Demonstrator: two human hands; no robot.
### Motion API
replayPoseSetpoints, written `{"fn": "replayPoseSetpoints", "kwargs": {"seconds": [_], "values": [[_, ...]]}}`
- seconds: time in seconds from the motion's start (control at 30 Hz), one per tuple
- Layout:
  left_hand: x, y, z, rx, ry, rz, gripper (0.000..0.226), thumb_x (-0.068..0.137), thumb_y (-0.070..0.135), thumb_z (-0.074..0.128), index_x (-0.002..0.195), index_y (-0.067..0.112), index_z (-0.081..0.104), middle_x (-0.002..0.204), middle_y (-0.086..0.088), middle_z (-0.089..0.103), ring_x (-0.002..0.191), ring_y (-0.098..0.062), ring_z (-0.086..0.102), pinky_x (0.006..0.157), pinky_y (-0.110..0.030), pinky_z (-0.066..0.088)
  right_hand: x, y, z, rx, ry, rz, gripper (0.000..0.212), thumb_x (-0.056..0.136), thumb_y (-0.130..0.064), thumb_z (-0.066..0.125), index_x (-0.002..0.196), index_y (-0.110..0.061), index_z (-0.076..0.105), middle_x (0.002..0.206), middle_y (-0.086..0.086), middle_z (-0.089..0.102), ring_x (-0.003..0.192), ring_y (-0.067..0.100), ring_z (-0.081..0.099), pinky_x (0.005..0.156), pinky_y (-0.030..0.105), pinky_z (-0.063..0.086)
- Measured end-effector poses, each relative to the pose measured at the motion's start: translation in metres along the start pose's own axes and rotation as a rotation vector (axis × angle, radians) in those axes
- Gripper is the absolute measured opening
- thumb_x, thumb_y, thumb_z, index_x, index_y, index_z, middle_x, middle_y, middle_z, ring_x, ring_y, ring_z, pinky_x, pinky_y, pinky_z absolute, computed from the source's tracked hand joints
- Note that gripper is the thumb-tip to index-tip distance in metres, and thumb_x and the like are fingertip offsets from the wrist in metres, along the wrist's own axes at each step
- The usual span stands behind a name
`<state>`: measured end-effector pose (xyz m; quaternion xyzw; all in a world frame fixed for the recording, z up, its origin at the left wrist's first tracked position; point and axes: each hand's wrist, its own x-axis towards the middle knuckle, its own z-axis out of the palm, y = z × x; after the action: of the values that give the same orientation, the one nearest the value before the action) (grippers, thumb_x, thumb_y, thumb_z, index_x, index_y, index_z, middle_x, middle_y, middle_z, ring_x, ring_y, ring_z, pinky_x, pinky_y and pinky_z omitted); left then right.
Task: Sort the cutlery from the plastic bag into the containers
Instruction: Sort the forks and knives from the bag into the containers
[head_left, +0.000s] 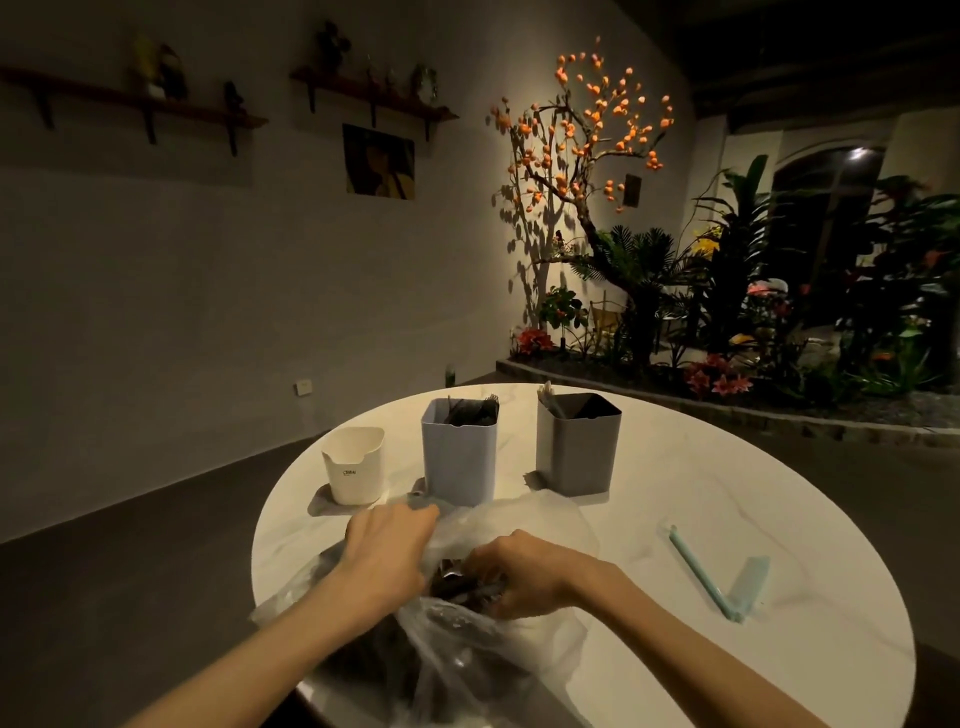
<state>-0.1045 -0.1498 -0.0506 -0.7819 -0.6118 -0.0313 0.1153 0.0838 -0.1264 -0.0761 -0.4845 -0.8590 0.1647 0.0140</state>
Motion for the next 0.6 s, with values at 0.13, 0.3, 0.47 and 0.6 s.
{"fn": "replayPoseSetpoints", "kwargs": {"seconds": [0.13, 0.3, 0.47, 0.6], "values": [[0.006, -0.007, -0.003, -0.177, 0.101, -0.061, 0.045, 0.081, 0.024, 0.062, 0.125, 0.032, 0.057, 0.113, 0.001, 0.07, 0.105, -0.026, 0.064, 0.084, -0.038, 0.054, 0.022, -0.012, 0.006, 0.034, -0.054, 0.045, 0.073, 0.08, -0.025, 0.073, 0.146, -0.026, 0.042, 0.14, 0.003, 0.054, 0.123, 0.029, 0.054, 0.107, 0.046, 0.048], [0.013, -0.001, -0.012, -0.329, 0.122, -0.035, 0.048, 0.084, 0.024, 0.067, 0.129, 0.035, 0.058, 0.12, 0.001, 0.068, 0.109, -0.022, 0.06, 0.092, -0.038, 0.052, 0.052, -0.029, 0.024, -0.135, -0.032, 0.15, 0.066, 0.096, -0.013, 0.061, 0.154, -0.007, 0.029, 0.159, 0.02, 0.03, 0.144, 0.04, 0.034, 0.116, 0.048, 0.031], [0.015, -0.006, -0.012, -0.414, 0.038, -0.071, 0.041, 0.081, 0.023, 0.066, 0.119, 0.036, 0.063, 0.113, 0.005, 0.068, 0.103, -0.019, 0.06, 0.083, -0.035, 0.053, 0.052, -0.042, 0.03, -0.339, 0.009, 0.118, 0.06, 0.103, -0.019, 0.049, 0.153, 0.0, 0.022, 0.156, 0.026, 0.031, 0.144, 0.041, 0.033, 0.117, 0.05, 0.027], [0.016, -0.013, -0.012, -0.501, 0.008, -0.094, 0.039, 0.082, 0.019, 0.063, 0.117, 0.035, 0.067, 0.107, 0.008, 0.067, 0.094, -0.015, 0.056, 0.067, -0.029, 0.041, 0.054, -0.043, 0.038, -0.508, 0.084, 0.116, 0.061, 0.106, -0.023, 0.044, 0.157, -0.001, 0.017, 0.164, 0.02, 0.02, 0.152, 0.037, 0.02, 0.124, 0.049, 0.013]]}}
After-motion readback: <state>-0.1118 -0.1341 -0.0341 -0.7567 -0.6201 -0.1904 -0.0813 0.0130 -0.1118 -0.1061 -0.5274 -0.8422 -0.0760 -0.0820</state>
